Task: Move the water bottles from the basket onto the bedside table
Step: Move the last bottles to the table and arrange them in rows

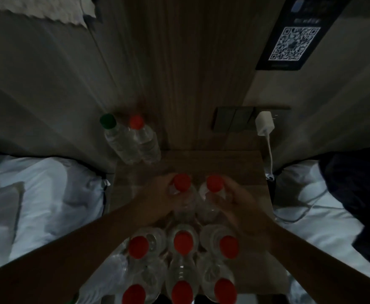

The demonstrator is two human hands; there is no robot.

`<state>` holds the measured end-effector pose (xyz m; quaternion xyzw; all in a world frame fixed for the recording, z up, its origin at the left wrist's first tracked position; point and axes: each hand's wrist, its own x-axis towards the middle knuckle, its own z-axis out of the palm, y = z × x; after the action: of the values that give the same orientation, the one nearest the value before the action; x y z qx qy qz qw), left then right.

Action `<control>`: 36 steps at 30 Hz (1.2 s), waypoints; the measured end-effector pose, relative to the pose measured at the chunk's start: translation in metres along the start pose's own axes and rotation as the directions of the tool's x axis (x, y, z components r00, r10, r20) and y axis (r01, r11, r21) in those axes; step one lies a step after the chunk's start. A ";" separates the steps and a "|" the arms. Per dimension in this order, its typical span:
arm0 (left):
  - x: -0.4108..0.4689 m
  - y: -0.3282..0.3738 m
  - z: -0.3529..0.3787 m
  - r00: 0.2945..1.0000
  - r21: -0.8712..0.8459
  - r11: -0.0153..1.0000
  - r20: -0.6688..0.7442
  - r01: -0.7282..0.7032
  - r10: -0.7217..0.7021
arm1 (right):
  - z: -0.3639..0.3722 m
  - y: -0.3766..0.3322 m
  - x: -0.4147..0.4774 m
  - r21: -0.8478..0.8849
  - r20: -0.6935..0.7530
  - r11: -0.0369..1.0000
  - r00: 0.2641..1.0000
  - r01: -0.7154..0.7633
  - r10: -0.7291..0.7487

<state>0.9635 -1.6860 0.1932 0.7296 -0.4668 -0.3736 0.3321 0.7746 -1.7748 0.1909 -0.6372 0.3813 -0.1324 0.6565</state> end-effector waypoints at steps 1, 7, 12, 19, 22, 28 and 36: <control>0.004 0.000 -0.003 0.999 0.014 1.000 -0.022 -0.023 0.024 | 0.000 0.000 0.006 -0.026 -0.011 0.999 1.000 0.024 -0.025; 0.026 0.002 -0.028 0.994 0.072 0.996 -0.095 -0.054 0.061 | 0.011 -0.012 0.043 0.052 -0.028 0.995 0.996 0.082 -0.080; 0.055 0.002 -0.047 0.991 0.019 1.000 -0.132 -0.002 0.005 | 0.020 -0.027 0.081 0.025 -0.058 0.985 0.984 0.170 -0.168; 0.077 -0.007 -0.047 0.977 0.093 0.996 -0.213 0.009 0.011 | 0.023 -0.027 0.112 -0.029 -0.052 0.982 0.981 0.187 -0.188; 0.078 -0.007 -0.046 0.970 0.129 0.992 -0.240 0.011 0.021 | 0.022 -0.025 0.120 -0.076 -0.073 0.978 0.977 0.196 -0.201; 0.075 -0.003 -0.042 0.961 0.158 0.987 -0.276 0.015 0.030 | 0.022 -0.021 0.123 -0.128 -0.076 0.974 0.978 0.186 -0.196; 0.060 -0.016 -0.043 0.909 0.264 0.964 -0.402 0.000 0.110 | 0.022 -0.002 0.117 -0.065 -0.132 0.998 0.991 -0.027 0.018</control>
<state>1.0240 -1.7304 0.1871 0.8155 -0.4510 -0.1373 0.3358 0.8684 -1.8363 0.1517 -0.6442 0.4350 -0.1537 0.6100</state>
